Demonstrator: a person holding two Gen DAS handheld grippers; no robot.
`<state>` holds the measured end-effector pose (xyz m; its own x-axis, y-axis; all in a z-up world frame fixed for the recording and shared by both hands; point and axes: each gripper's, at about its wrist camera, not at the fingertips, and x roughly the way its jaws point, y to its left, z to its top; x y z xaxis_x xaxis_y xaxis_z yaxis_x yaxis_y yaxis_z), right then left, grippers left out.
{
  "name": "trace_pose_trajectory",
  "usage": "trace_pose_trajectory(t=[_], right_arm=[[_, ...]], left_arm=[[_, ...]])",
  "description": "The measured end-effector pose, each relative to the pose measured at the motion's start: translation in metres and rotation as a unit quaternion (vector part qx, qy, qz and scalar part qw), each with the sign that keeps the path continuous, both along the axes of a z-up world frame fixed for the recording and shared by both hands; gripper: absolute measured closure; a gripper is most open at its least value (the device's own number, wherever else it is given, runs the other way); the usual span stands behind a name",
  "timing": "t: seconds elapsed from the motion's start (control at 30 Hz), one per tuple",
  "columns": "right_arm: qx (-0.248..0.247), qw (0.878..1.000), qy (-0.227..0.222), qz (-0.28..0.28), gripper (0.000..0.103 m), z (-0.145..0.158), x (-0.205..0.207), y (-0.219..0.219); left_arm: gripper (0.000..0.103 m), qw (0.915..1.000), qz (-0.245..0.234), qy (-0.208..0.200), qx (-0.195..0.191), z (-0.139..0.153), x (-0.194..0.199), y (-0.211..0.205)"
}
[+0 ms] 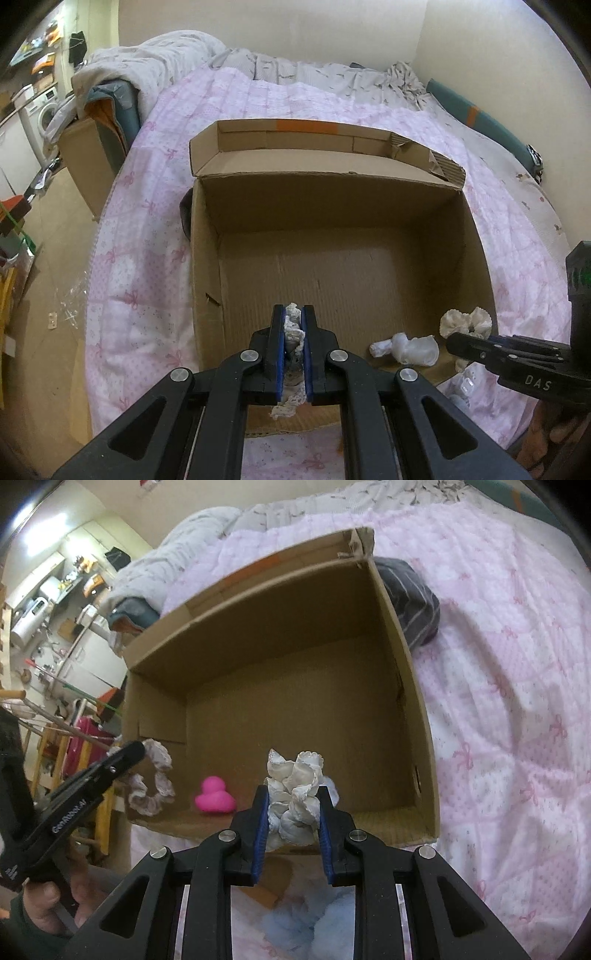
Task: Organize soft objects
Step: 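Carry both scrunchies over the box and release them inside, then withdraw both open grippers from the box toward the remaining items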
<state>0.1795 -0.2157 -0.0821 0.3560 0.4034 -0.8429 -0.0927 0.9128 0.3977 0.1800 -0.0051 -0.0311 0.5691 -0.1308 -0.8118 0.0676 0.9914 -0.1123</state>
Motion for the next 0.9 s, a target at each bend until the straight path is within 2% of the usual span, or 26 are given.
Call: trace_pose_trajectory(t=[0.33, 0.4, 0.5, 0.57, 0.63, 0.8, 0.9], right_arm=[[-0.003, 1.0, 0.012, -0.008, 0.077, -0.0039, 0.0028, -0.0006], [-0.006, 1.0, 0.011, -0.007, 0.077, -0.0037, 0.0042, 0.0012], [-0.007, 1.0, 0.011, -0.006, 0.077, -0.0041, 0.0038, 0.0021], [-0.004, 1.0, 0.013, -0.007, 0.077, -0.0046, 0.0044, 0.0022], [-0.001, 1.0, 0.015, -0.009, 0.076, -0.0057, 0.0048, 0.0011], [0.002, 1.0, 0.016, -0.01, 0.074, -0.0075, 0.0046, -0.0022], [0.004, 1.0, 0.017, -0.011, 0.068, -0.0082, 0.0047, -0.0025]], left_arm=[[0.094, 0.9999, 0.0, 0.004, 0.012, -0.002, 0.0014, -0.0017], [0.089, 0.9999, 0.0, 0.009, 0.013, -0.0034, 0.0022, -0.0023], [0.073, 0.9999, -0.006, 0.005, 0.013, -0.002, 0.0002, -0.0057], [0.049, 0.9997, -0.002, -0.005, 0.026, 0.0, -0.0019, -0.0075], [0.042, 0.9992, 0.004, -0.021, 0.033, 0.0039, -0.0043, -0.0075], [0.041, 0.9992, 0.011, -0.021, 0.033, 0.0052, -0.0034, -0.005], [0.041, 0.9991, 0.014, -0.018, 0.037, 0.0042, -0.0025, -0.0036]])
